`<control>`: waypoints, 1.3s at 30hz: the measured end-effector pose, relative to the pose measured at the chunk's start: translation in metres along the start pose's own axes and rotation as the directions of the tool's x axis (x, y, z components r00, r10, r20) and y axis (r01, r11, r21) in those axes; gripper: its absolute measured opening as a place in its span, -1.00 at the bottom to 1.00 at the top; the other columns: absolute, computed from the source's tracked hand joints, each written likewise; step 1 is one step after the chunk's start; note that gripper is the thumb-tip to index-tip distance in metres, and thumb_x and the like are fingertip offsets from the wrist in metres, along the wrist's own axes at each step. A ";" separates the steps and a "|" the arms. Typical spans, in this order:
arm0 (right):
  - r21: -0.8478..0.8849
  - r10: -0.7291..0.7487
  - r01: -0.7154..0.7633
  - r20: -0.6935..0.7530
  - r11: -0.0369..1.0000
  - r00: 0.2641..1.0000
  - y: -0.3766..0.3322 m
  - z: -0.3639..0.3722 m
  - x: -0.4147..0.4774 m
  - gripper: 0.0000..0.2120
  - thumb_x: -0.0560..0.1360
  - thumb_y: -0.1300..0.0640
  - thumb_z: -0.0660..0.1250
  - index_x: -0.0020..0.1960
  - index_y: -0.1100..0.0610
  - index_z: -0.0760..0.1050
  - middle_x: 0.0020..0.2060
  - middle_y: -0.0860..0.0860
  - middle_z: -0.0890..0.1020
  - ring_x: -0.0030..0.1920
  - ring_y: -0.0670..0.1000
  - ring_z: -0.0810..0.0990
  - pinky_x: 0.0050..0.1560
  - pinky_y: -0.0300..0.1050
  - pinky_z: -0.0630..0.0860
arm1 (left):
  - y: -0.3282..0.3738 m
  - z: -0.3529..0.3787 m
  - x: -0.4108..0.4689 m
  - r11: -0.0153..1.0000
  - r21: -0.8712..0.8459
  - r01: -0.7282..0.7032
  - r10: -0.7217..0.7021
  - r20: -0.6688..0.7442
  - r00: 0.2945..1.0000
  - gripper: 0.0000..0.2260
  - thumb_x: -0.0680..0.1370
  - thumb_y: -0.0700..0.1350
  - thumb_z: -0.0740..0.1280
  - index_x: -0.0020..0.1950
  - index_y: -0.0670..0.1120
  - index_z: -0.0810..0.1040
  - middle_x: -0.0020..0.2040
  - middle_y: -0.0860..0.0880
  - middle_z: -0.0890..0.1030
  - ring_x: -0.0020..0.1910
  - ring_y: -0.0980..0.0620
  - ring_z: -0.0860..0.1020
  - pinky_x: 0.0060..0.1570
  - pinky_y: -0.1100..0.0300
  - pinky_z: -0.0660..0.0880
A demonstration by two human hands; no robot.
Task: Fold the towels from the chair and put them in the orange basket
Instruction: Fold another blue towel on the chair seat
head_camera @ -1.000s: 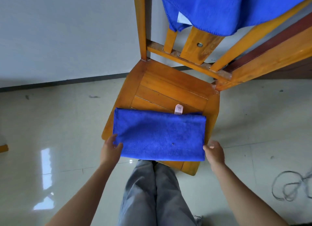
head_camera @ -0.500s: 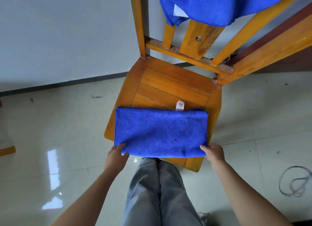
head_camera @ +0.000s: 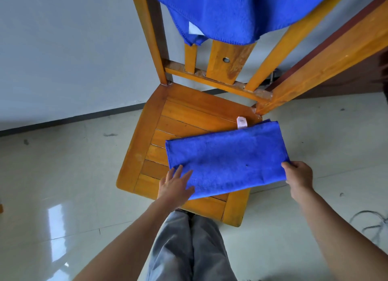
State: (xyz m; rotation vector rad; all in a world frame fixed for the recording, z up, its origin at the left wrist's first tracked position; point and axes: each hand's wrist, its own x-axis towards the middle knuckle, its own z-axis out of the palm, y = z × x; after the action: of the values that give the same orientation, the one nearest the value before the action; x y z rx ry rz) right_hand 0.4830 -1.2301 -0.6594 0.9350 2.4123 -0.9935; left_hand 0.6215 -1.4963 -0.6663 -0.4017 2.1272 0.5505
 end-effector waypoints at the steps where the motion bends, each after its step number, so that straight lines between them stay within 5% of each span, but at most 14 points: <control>1: -0.032 -0.016 0.016 0.016 0.999 1.000 -0.002 -0.005 0.002 -0.78 0.40 0.22 0.29 -0.38 0.21 0.33 -0.51 0.07 0.27 -0.39 0.11 0.23 -0.47 -0.17 0.23 | 0.004 -0.002 0.003 1.000 -0.008 -0.002 0.002 0.005 1.000 -0.50 0.59 0.12 0.11 0.51 0.16 0.03 0.55 0.05 -0.07 0.52 -0.02 -0.11 0.43 -0.04 0.04; 7: -0.115 -0.225 0.223 -0.001 0.968 0.974 -0.026 -0.007 -0.031 -0.94 0.44 0.27 0.32 -0.12 0.28 0.50 -0.24 0.09 0.53 -0.18 0.09 0.46 -0.11 -0.08 0.38 | 0.003 -0.003 0.007 0.957 -0.290 0.030 -0.047 -0.052 0.998 -0.56 0.57 -0.01 0.19 0.46 0.09 0.24 0.51 0.04 0.18 0.48 0.01 0.12 0.39 0.07 0.19; 12: 0.126 -0.483 0.471 0.085 0.873 0.872 -0.038 0.031 -0.107 -0.91 0.39 0.35 0.38 -0.14 0.23 0.51 -0.18 -0.01 0.55 -0.24 -0.15 0.47 -0.24 -0.43 0.36 | -0.009 -0.007 0.010 0.866 -0.486 0.119 -0.147 -0.020 0.989 -0.62 0.57 -0.11 0.22 0.40 0.03 0.36 0.28 -0.19 0.46 0.15 -0.16 0.50 0.04 0.15 0.42; 14: 0.187 -0.475 0.439 0.249 0.879 0.844 -0.034 0.055 -0.130 -0.87 0.39 0.34 0.38 -0.14 0.15 0.50 -0.06 -0.10 0.54 -0.17 -0.22 0.48 -0.18 -0.49 0.35 | -0.009 -0.010 0.011 0.795 -0.598 0.099 -0.138 -0.019 0.990 -0.64 0.58 -0.14 0.21 0.39 -0.04 0.39 0.30 -0.16 0.46 0.03 -0.08 0.51 -0.02 0.21 0.39; 18: 0.167 -0.298 0.247 0.523 0.955 0.799 -0.020 0.093 -0.150 -0.83 0.43 0.30 0.36 -0.20 0.07 0.43 -0.02 -0.09 0.54 -0.04 -0.09 0.52 -0.18 -0.51 0.39 | -0.007 -0.022 0.008 0.444 -0.890 0.102 -0.193 0.016 0.981 -0.74 0.61 -0.10 0.18 0.26 -0.11 0.49 0.23 -0.05 0.53 0.17 0.07 0.45 0.16 0.18 0.30; 22: 0.126 -0.241 0.206 0.557 0.970 0.795 -0.016 0.105 -0.153 -0.89 0.45 0.28 0.35 -0.12 0.12 0.44 -0.20 -0.05 0.54 -0.17 -0.06 0.51 -0.29 -0.47 0.41 | -0.007 -0.031 0.007 0.317 -0.938 0.138 -0.187 0.081 0.979 -0.69 0.62 0.13 0.02 0.14 0.02 0.45 0.12 0.01 0.52 0.17 0.04 0.42 0.20 0.02 0.28; 25: 0.137 -0.279 0.245 0.566 0.960 0.776 -0.016 0.106 -0.153 -0.89 0.44 0.27 0.35 -0.09 0.12 0.45 -0.19 -0.06 0.54 -0.16 -0.07 0.51 -0.25 -0.45 0.42 | -0.003 -0.035 0.009 0.236 -0.957 0.169 -0.208 0.120 0.971 -0.68 0.57 0.19 0.11 0.17 0.02 0.43 0.08 0.00 0.52 0.15 0.03 0.42 0.25 -0.02 0.31; 28: 0.133 -0.321 0.306 0.617 0.943 0.719 -0.015 0.103 -0.154 -0.88 0.44 0.27 0.35 -0.04 0.13 0.48 -0.11 -0.08 0.56 -0.07 -0.10 0.53 -0.15 -0.46 0.44 | 0.008 -0.042 0.006 0.225 -0.972 0.073 -0.273 0.009 0.962 -0.96 0.52 -0.12 0.33 -0.07 -0.07 0.52 -0.12 -0.01 0.57 -0.03 -0.01 0.50 -0.08 0.18 0.47; 32: 0.084 -0.393 0.480 0.705 0.873 0.591 -0.006 0.099 -0.155 -0.66 0.44 0.20 0.36 0.21 0.15 0.48 0.14 -0.16 0.47 0.18 -0.18 0.43 0.13 -0.52 0.28 | 0.012 -0.043 0.003 0.204 -0.978 -0.049 -0.450 -0.138 0.882 -0.80 0.44 -0.37 0.26 -0.24 -0.08 0.52 -0.28 -0.06 0.56 -0.28 -0.03 0.48 -0.27 0.11 0.46; 34: -0.019 -0.438 0.626 0.698 0.780 0.567 0.007 0.097 -0.149 -0.60 0.48 0.10 0.33 0.30 0.13 0.43 0.29 -0.09 0.43 0.33 -0.11 0.34 0.27 -0.42 0.18 | 0.004 -0.032 0.006 0.268 -0.963 -0.039 -0.478 -0.168 0.862 -0.82 0.44 -0.32 0.27 -0.06 -0.08 0.55 -0.11 -0.11 0.60 -0.13 -0.11 0.54 -0.08 -0.04 0.50; 36: -0.201 -0.469 0.726 0.645 0.658 0.603 0.020 0.094 -0.140 -0.58 0.47 0.04 0.31 0.29 0.16 0.46 0.34 0.05 0.43 0.37 0.02 0.36 0.32 -0.21 0.29 | -0.004 -0.014 0.007 0.581 -0.806 0.110 -0.504 -0.251 0.826 -0.60 0.45 -0.22 0.34 0.28 -0.09 0.44 0.20 -0.17 0.49 0.14 -0.18 0.48 0.12 -0.07 0.43; 38: -0.375 -0.538 0.792 0.587 0.482 0.605 0.030 0.093 -0.129 -0.58 0.31 0.10 0.50 0.13 0.18 0.57 0.20 0.15 0.57 0.20 0.12 0.55 0.10 -0.07 0.53 | -0.009 0.005 0.001 0.899 -0.421 0.120 -0.326 -0.463 0.824 -0.38 0.36 -0.16 0.45 0.39 -0.12 0.34 0.32 -0.22 0.41 0.24 -0.25 0.43 0.12 -0.09 0.42; 39: -0.428 -0.558 0.805 0.580 0.410 0.593 0.033 0.092 -0.123 -0.56 0.19 0.13 0.57 0.04 0.18 0.61 0.11 0.17 0.62 0.10 0.14 0.62 -0.04 -0.06 0.59 | -0.009 0.015 -0.002 0.977 -0.211 0.040 -0.150 -0.533 0.833 -0.31 0.27 -0.13 0.52 0.36 -0.13 0.38 0.31 -0.24 0.45 0.20 -0.28 0.48 0.04 -0.11 0.48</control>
State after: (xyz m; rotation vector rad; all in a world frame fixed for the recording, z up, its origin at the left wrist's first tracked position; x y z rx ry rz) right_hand 0.6011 -1.3328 -0.6705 -0.5646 2.5065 -0.3359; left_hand 0.6368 -1.4965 -0.6747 -0.8575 2.5882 0.6403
